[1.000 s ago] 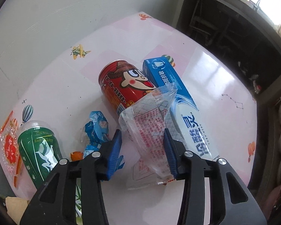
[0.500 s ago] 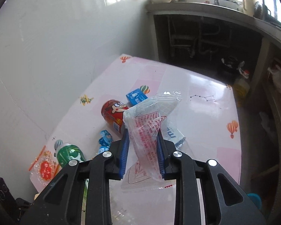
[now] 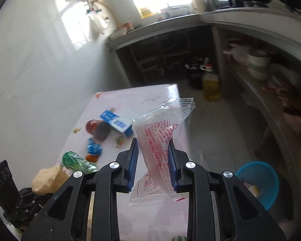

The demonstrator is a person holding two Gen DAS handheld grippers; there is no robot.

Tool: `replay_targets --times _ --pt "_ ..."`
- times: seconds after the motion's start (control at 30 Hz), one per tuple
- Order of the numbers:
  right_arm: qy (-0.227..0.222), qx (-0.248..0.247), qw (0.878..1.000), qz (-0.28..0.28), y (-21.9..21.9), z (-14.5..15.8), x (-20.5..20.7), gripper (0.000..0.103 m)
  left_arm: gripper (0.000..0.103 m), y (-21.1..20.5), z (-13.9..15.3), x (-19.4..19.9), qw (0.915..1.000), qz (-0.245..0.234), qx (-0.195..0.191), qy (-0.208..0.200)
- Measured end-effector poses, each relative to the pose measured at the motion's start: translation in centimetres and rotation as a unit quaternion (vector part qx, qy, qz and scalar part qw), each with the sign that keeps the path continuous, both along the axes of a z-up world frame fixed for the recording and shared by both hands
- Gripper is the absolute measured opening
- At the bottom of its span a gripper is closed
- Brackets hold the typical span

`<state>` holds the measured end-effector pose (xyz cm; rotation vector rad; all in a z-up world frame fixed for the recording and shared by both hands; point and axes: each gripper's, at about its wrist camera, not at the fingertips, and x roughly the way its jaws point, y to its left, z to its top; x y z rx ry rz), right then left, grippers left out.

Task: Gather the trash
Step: 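Carry the cloth and wrapper over the wastebasket and open both tools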

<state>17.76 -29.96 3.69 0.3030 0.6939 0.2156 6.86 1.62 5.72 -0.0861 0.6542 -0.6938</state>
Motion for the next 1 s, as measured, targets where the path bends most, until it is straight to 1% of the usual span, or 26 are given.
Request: replay_targets --times 0.07,0.1,0.17,0.2,0.27,0.33,0.37,0.43,0.5,0.53,0.57,0.67,0.7,0.73,0.8,0.9,0.93,0.97,1.0 --pt "0.017 0.037 0.998 -0.037 -3.6 -1.8 -2.0 0.028 0.006 -3.4 0.8 1.6 0.9994 -0.03 0.016 0.001" --pt "0.025 0.052 0.997 -0.056 -5.4 -2.7 -3.0 0.028 0.006 -4.7 1.0 2.2 0.9991 -0.038 0.018 0.006" --pt "0.039 0.062 0.993 -0.097 -8.1 -4.6 -4.1 0.028 0.006 -8.3 1.3 4.0 0.9968 -0.07 0.017 0.034" --pt "0.046 0.071 0.99 -0.113 -9.4 -5.6 -4.5 0.028 0.006 -10.6 1.3 5.0 0.9947 -0.088 0.023 0.048" --pt "0.066 0.099 0.982 -0.149 -12.6 -7.9 -5.9 0.028 0.006 -14.6 0.8 6.1 0.9902 -0.114 0.048 0.066" --pt "0.085 0.111 0.973 -0.185 -14.8 -9.9 -7.1 0.028 0.006 -19.5 -0.4 7.6 0.9824 -0.14 0.08 0.095" --pt "0.094 0.12 0.968 -0.201 -15.8 -11.0 -7.3 0.028 0.006 -22.1 -1.3 8.5 0.9763 -0.157 0.097 0.114" --pt "0.107 0.145 0.959 -0.218 -17.5 -13.1 -7.3 0.028 0.006 -26.4 -3.1 10.0 0.9655 -0.176 0.141 0.13" --pt "0.125 0.152 0.951 -0.238 -19.0 -15.3 -7.0 0.028 0.006 -31.1 -5.9 11.5 0.9496 -0.196 0.192 0.152" --pt "0.132 0.153 0.948 -0.244 -19.7 -16.3 -6.8 0.028 0.006 -32.5 -7.1 12.1 0.9429 -0.201 0.213 0.159" --pt "0.14 0.155 0.945 -0.252 -20.3 -17.4 -6.5 0.028 0.006 -34.4 -8.7 12.8 0.9343 -0.207 0.236 0.169" --pt "0.164 0.168 0.933 -0.272 -21.8 -20.5 -5.0 0.029 0.007 -39.6 -13.5 15.0 0.9107 -0.215 0.299 0.188" --pt "0.174 0.171 0.929 -0.28 -22.1 -21.5 -4.5 0.029 0.007 -41.0 -14.7 15.3 0.9047 -0.216 0.314 0.191" --pt "0.18 0.177 0.925 -0.283 -22.2 -22.2 -4.0 0.029 0.007 -42.6 -16.7 16.1 0.897 -0.215 0.331 0.199" --pt "0.19 0.19 0.916 -0.297 -23.2 -24.1 -3.2 0.03 0.008 -44.3 -19.7 17.2 0.8865 -0.214 0.346 0.22" --pt "0.201 0.207 0.906 -0.309 -24.4 -26.4 -1.6 0.031 0.01 -45.8 -23.2 18.7 0.8784 -0.2 0.354 0.252" --pt "0.205 0.21 0.903 -0.314 -24.8 -27.2 -1.1 0.032 0.015 -46.4 -24.4 19.3 0.8743 -0.195 0.357 0.264" --pt "0.209 0.214 0.901 -0.315 -25.2 -27.9 -0.4 0.033 0.028 -46.8 -25.4 20.0 0.8711 -0.186 0.357 0.28" --pt "0.214 0.218 0.898 -0.316 -25.5 -28.6 0.2 0.033 0.036 -47.0 -25.9 20.4 0.8708 -0.174 0.354 0.293"
